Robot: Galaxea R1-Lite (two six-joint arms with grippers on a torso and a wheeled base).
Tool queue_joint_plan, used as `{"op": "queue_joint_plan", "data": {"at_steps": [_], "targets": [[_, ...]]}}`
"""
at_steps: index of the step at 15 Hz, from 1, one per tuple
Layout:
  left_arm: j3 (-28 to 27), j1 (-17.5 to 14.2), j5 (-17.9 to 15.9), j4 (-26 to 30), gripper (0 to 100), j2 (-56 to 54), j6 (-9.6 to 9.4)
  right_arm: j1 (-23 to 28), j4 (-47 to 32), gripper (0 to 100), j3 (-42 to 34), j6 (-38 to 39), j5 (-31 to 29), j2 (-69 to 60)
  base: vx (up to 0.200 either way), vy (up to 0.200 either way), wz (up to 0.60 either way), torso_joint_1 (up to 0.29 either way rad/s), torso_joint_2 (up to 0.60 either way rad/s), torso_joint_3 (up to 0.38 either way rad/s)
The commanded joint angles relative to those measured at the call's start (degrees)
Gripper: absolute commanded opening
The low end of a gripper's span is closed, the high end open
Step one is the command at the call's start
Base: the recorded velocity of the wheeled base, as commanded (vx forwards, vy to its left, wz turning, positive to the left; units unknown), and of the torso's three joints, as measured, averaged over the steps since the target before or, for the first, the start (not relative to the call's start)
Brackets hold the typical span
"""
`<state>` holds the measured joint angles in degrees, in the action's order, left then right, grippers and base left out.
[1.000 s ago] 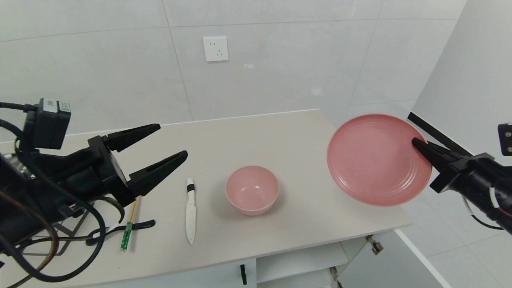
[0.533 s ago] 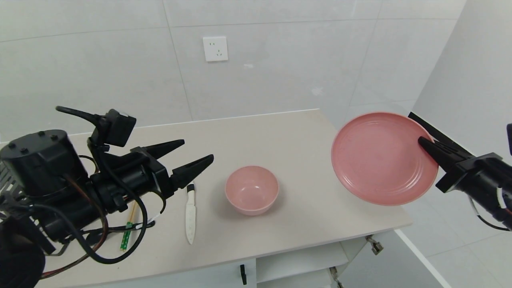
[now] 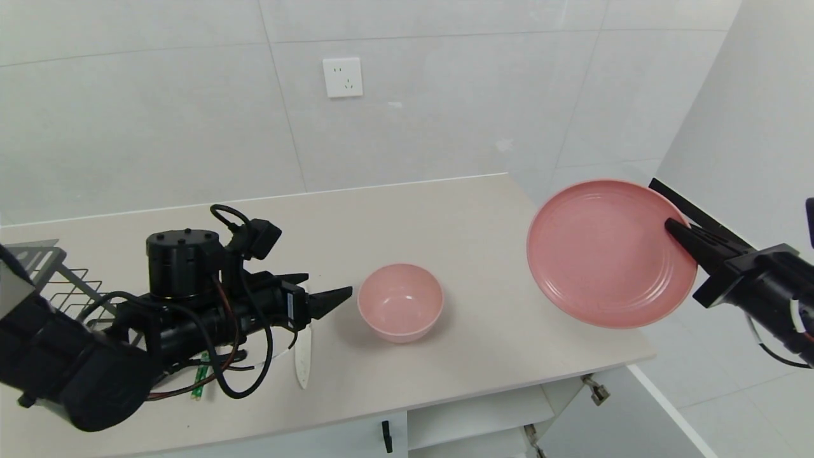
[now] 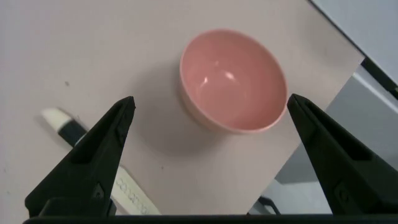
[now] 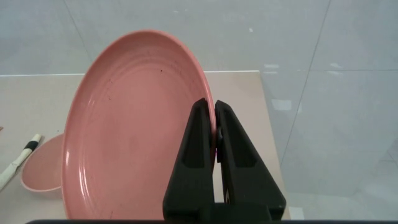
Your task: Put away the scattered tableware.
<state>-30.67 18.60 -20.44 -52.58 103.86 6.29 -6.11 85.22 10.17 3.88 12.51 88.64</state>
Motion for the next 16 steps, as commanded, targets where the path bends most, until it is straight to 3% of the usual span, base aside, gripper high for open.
{"op": "queue_joint_plan", "data": {"at_steps": [1, 4, 8, 13, 16], "targets": [[-1.7, -0.1, 0.0, 0.5, 100, 3.8, 0.04, 0.0, 0.0, 0, -0.3, 0.0, 0.1, 0.0, 0.0, 0.0, 0.0, 0.0, 0.0, 0.0], [-1.8, 0.1, 1.1, -0.2, 100, 7.4, 0.39, 0.0, 0.0, 0, -0.3, 0.0, 0.1, 0.0, 0.0, 0.0, 0.0, 0.0, 0.0, 0.0], [-8.1, 3.5, 2.7, -0.2, 100, 12.6, 1.44, 0.0, 0.0, 0, -1.9, 0.0, 0.1, -0.5, 0.0, 0.0, 0.0, 0.0, 0.0, 0.0], [-12.2, 3.8, 3.7, 0.5, 100, 18.0, 2.06, 0.0, 0.1, 0, -1.9, 0.0, 0.0, -0.7, 0.0, 0.0, 0.0, 0.0, 0.0, 0.0], [-15.6, 4.0, 5.3, 1.0, 100, 20.2, 4.08, 0.0, 0.1, 0, -1.8, 0.0, 0.0, -0.7, 0.0, 0.0, 0.0, 0.0, 0.0, 0.0]]}}
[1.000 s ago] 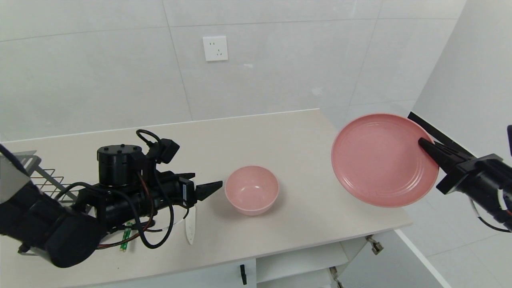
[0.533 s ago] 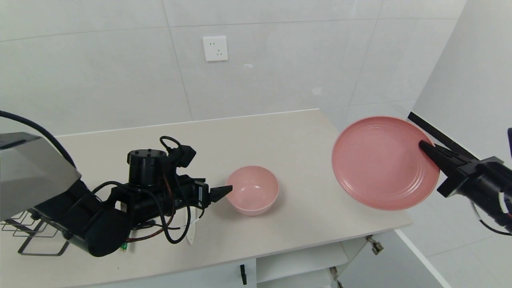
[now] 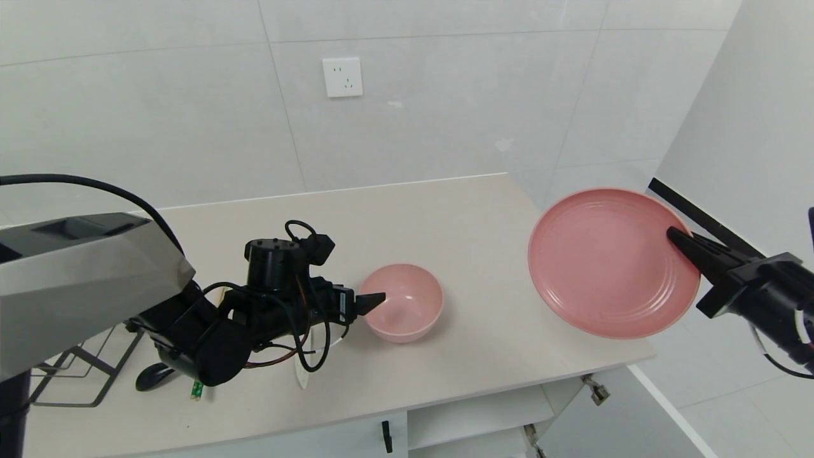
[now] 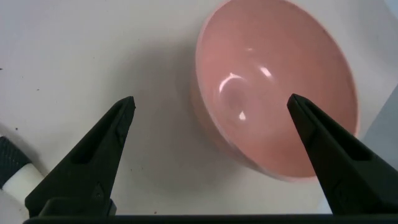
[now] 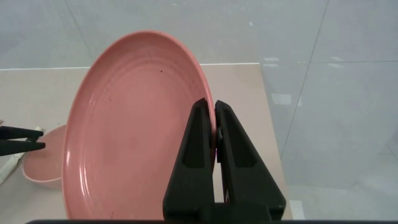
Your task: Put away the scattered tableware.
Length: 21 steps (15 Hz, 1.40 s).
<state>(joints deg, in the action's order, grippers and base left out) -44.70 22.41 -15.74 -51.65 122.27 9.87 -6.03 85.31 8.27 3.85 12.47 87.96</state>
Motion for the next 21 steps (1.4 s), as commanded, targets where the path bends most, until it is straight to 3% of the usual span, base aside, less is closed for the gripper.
{"op": "queue_joint_plan", "data": {"at_steps": [1, 5, 15, 16, 21], "targets": [[-2.7, 0.5, 0.9, 0.6, 100, 2.4, 0.67, 0.0, 0.0, 0, 0.1, 0.0, 0.0, 0.0, 0.0, 0.0, 0.0, 0.0, 0.0, 0.0], [-5.3, 2.4, 2.1, 2.3, 100, 3.1, 0.94, 0.0, 0.0, 0, 0.0, 0.0, 0.0, 0.0, 0.0, 0.0, 0.0, 0.0, 0.0, 0.0], [-5.3, 3.3, 2.1, 2.6, 100, 6.7, 0.85, 0.1, 0.0, 0, -0.1, 0.0, 0.0, 0.0, 0.0, 0.0, 0.0, 0.0, 0.0, 0.0], [-5.2, 3.3, 2.1, 2.6, 0, 6.8, 0.94, 0.1, 0.0, 0, -0.1, -0.1, 0.0, 0.0, 0.0, 0.0, 0.0, 0.0, 0.0, 0.0], [-0.5, 3.2, 2.0, -1.2, 0, 3.4, 0.67, 0.6, 0.0, 0, 0.0, 0.0, 0.0, 0.0, 0.0, 0.0, 0.0, 0.0, 0.0, 0.0]]}}
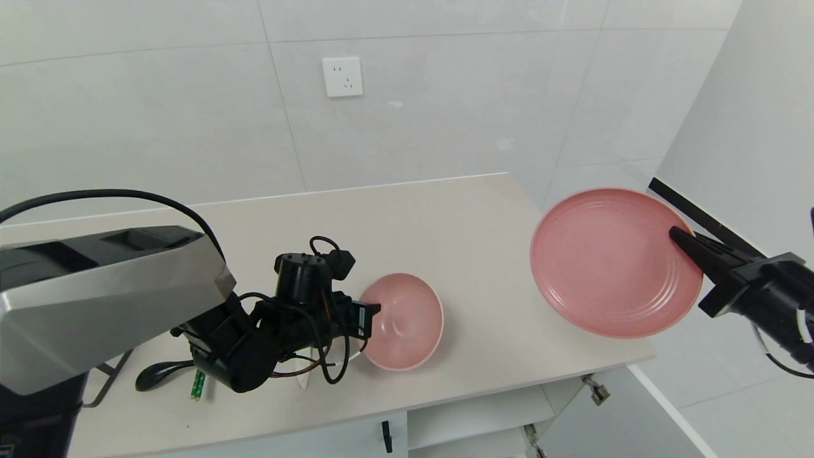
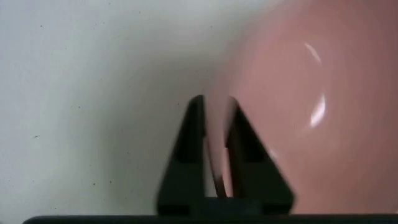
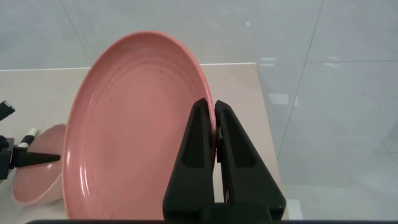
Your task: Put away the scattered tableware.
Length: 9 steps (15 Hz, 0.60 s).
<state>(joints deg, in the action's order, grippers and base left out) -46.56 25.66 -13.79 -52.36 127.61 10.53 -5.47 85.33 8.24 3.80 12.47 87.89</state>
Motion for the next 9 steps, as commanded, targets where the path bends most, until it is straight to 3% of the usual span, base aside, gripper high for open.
{"op": "queue_joint_plan", "data": {"at_steps": [1, 9], "targets": [[1.4, -0.3, 0.1, -2.3, 0, -2.8, -0.07, 0.0, 0.1, 0, 0.5, 0.0, 0.0, 0.1, 0.0, 0.0, 0.0, 0.0, 0.0, 0.0], [0.5, -0.3, 0.2, -5.9, 0, -11.3, -1.04, 0.0, 0.1, 0, 0.3, 0.0, 0.0, 0.0, 0.0, 0.0, 0.0, 0.0, 0.0, 0.0]]}}
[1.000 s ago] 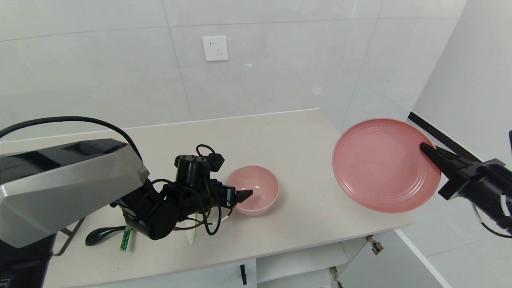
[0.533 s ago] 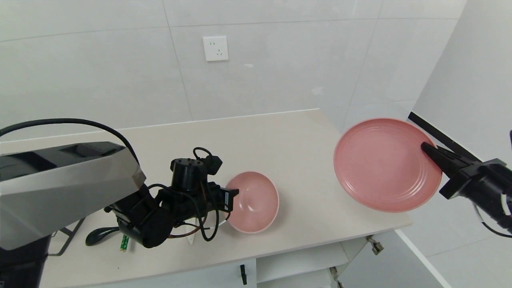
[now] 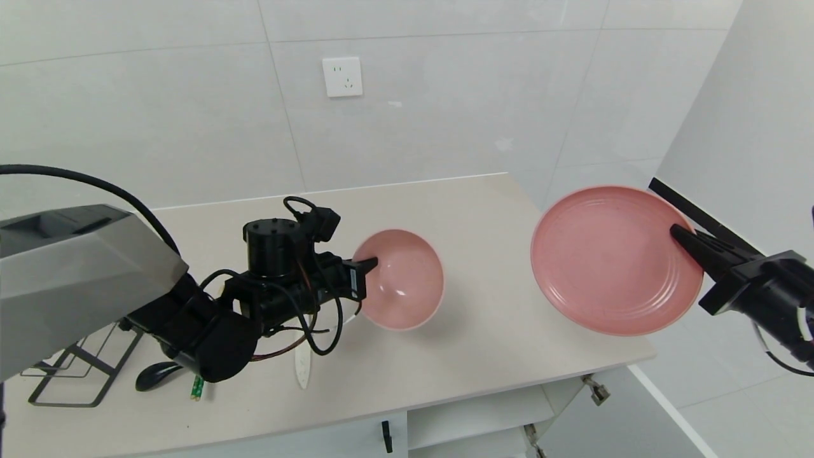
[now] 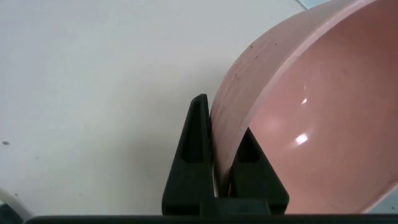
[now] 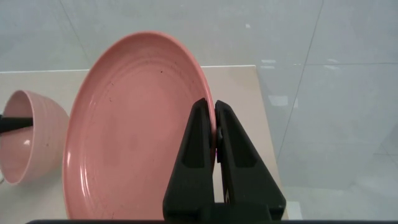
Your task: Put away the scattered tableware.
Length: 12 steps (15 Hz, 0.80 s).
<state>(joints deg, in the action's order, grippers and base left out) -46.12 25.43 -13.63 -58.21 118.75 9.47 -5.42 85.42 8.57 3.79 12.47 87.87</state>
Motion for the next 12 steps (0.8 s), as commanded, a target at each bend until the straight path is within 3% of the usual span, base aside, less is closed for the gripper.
{"op": "queue_joint_plan", "data": {"at_steps": [1, 4, 6, 9, 12], "targets": [[0.2, -0.2, 0.0, -0.1, 0, -3.8, -1.21, 0.0, 0.0, 0, 0.0, 0.0, 0.0, 0.0, 0.0, 0.0, 0.0, 0.0, 0.0, 0.0], [0.4, -0.1, 0.0, -2.3, 0, -4.7, -3.67, 0.0, 0.0, 0, -0.1, 0.0, 0.0, 0.0, 0.0, 0.0, 0.0, 0.0, 0.0, 0.0], [2.2, -0.3, -0.1, -9.8, 0, -4.8, -7.63, 0.0, 0.0, 0, -0.1, 0.0, 0.0, -0.2, 0.0, 0.0, 0.0, 0.0, 0.0, 0.0], [4.9, -0.4, -0.4, -11.1, 0, -8.9, -7.63, 0.0, 0.0, 0, 0.0, -0.5, -0.1, -0.2, 0.0, 0.0, 0.0, 0.0, 0.0, 0.0], [5.4, -0.1, -0.6, -11.3, 0, -16.4, -4.81, 0.1, 0.0, 0, 0.0, -1.1, -0.1, -0.2, 0.0, 0.0, 0.0, 0.0, 0.0, 0.0]]}}
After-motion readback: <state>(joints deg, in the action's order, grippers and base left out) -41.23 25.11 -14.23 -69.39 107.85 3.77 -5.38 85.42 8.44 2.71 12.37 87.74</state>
